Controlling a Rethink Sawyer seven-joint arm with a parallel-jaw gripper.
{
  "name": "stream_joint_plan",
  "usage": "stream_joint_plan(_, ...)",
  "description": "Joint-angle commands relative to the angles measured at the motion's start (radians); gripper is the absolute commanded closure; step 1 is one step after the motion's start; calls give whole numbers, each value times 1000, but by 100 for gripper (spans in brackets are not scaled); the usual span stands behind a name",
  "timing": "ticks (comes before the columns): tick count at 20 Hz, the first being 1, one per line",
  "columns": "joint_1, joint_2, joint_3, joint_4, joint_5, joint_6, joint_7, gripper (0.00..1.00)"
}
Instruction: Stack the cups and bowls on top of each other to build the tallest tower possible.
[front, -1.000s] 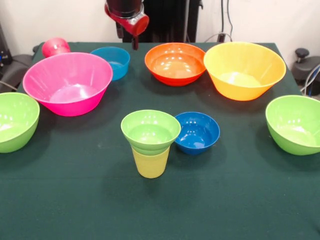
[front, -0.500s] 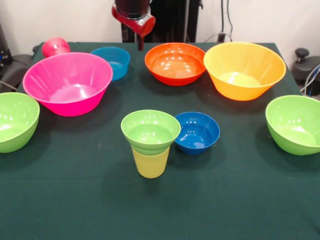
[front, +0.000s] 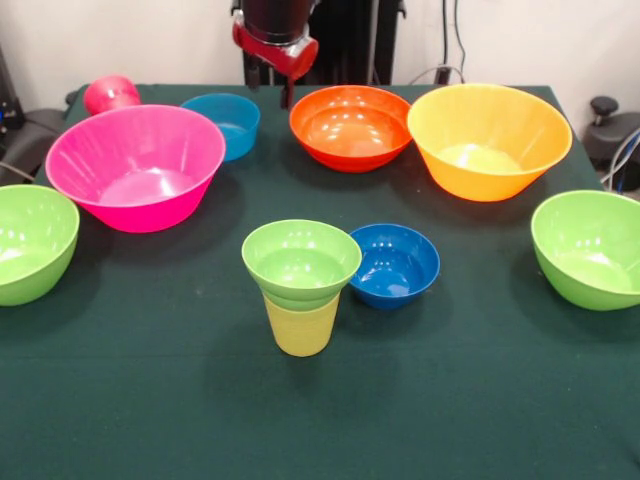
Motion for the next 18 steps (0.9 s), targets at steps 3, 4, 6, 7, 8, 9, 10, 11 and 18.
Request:
stream_joint_plan(3,27,87,94,36,-87,-121,55,0)
stream_joint_plan(4,28,90,93,34,-91,-125,56,0)
stream_joint_plan(6,30,99,91,41,-100,-146,64,0)
stream_joint_plan(7,33,95,89,56,-106,-160,71,0)
stream_joint_plan(8,35,104,87,58,-112,-175,76,0)
stream_joint_plan(9,36,105,84,66,-118,-187,81,0)
stream_joint_plan(10,41,116,78,69,-125,-209,87,0)
stream_joint_plan(11,42,126,73,67,-131,-222,90,0)
stream_joint_plan(18,39,213,41,28,-163,-312,96,0)
